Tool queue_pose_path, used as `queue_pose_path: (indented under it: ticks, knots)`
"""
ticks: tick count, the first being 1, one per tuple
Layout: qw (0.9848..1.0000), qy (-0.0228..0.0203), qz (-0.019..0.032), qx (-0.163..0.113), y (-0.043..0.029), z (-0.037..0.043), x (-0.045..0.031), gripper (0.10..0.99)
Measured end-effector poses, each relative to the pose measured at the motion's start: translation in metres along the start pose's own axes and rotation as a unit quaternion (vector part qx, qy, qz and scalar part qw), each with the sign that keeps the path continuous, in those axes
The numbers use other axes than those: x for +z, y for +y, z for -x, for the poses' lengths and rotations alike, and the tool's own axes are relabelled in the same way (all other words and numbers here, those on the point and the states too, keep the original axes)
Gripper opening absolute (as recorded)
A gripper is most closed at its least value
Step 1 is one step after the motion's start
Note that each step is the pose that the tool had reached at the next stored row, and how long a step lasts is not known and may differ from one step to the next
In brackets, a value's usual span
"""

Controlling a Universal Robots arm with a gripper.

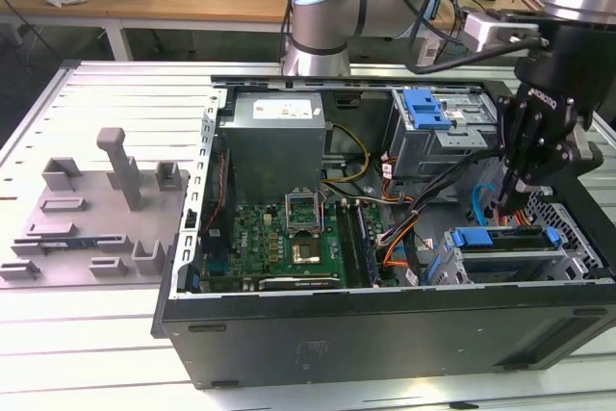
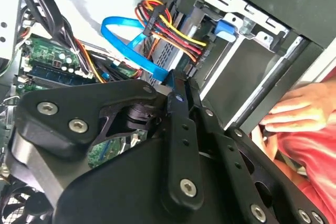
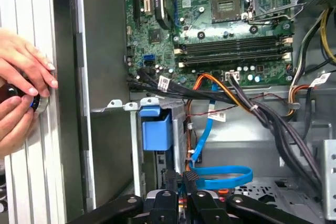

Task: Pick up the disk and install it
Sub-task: 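Insert the second disk wire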

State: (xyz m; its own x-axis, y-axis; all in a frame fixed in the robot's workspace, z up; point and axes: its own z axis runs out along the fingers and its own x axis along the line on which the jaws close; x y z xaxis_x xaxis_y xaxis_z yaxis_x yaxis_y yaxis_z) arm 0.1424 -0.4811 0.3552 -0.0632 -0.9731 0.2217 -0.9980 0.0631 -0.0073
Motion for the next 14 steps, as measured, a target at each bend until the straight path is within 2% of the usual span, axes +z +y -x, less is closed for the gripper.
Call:
queue_pose_path:
  ticks: [3,5,7,9,10,11,14]
  knots:
    - [0.9996,-0.0278,0.0017,0.000,-0.0010,-0.0080,0.0018,0.161]
    - [0.9992,-0.0396,0.0024,0.000,-0.0011,-0.0107,0.0025,0.161]
    - [0.9989,-0.0463,0.0028,-0.001,-0.0013,-0.0142,0.0033,0.161]
    - [0.9987,-0.0502,0.0029,-0.002,-0.0014,-0.0163,0.0037,0.161]
    - [0.9980,-0.0629,0.0032,-0.005,-0.0016,-0.0194,0.0045,0.161]
    - [0.9976,-0.0683,0.0029,-0.009,-0.0021,-0.0273,0.0063,0.161]
    - [0.9976,-0.0685,0.0027,-0.010,-0.0023,-0.0296,0.0067,0.161]
